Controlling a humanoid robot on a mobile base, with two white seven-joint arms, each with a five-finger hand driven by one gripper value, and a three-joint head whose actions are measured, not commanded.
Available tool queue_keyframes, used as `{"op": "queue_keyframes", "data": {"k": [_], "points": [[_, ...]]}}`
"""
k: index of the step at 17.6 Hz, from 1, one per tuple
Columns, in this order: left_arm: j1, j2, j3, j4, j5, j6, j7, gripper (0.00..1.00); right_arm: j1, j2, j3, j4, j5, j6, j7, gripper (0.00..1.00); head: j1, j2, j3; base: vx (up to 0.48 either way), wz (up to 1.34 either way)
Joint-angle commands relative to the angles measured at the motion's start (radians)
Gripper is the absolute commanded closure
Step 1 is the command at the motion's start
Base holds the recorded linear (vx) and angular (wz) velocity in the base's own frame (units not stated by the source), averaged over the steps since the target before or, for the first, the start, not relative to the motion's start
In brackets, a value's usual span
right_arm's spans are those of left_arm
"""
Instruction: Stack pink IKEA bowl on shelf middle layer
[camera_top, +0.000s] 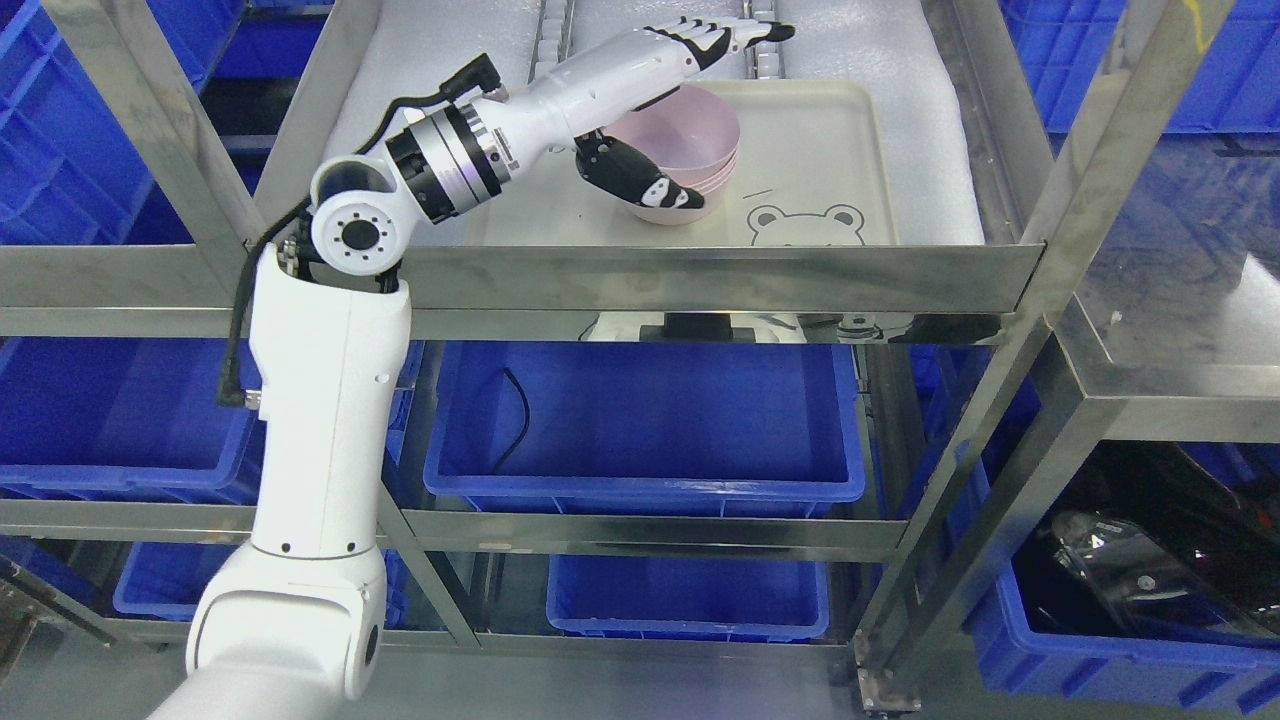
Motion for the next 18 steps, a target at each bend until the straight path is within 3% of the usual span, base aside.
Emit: {"op": "queue_keyframes", "data": {"k": [1,4,8,10,16,18], "points": [[0.182,-0.053,-0.326,-0.003,0.238,-0.08,0.145,0.0,0.023,-0.017,0.0,-0.017,0.0,0.001,-0.001,0.0,0.0,0.0,0.0,0.0,0.0],[0.34,-0.053,-0.418,-0.003,0.224,-0.125,0.141,0.0,0.023,-0.017,0.0,-0.017,0.0,0.001,-0.001,0.0,0.0,0.0,0.0,0.0,0.0],[0.575,-0.038,-0.396,0.003,0.187,-0.266,0.135,0.0,0.023,-0.017,0.0,-0.017,0.0,0.001,-0.001,0.0,0.0,0.0,0.0,0.0,0.0],[0.662,-0.015,-0.336,0.033,0.187,-0.301,0.135,0.0,0.023,-0.017,0.0,-0.017,0.0,0.001,-0.001,0.0,0.0,0.0,0.0,0.0,0.0],[0.877,-0.053,-0.115,0.221,0.19,-0.317,0.151,0.0,0.023,-0.017,0.0,-0.017,0.0,0.001,-0.001,0.0,0.0,0.0,0.0,0.0,0.0],[0.9,-0.053,-0.078,0.276,0.216,-0.317,0.256,0.0,0.023,-0.017,0.0,-0.017,0.0,0.001,-0.001,0.0,0.0,0.0,0.0,0.0,0.0]]}}
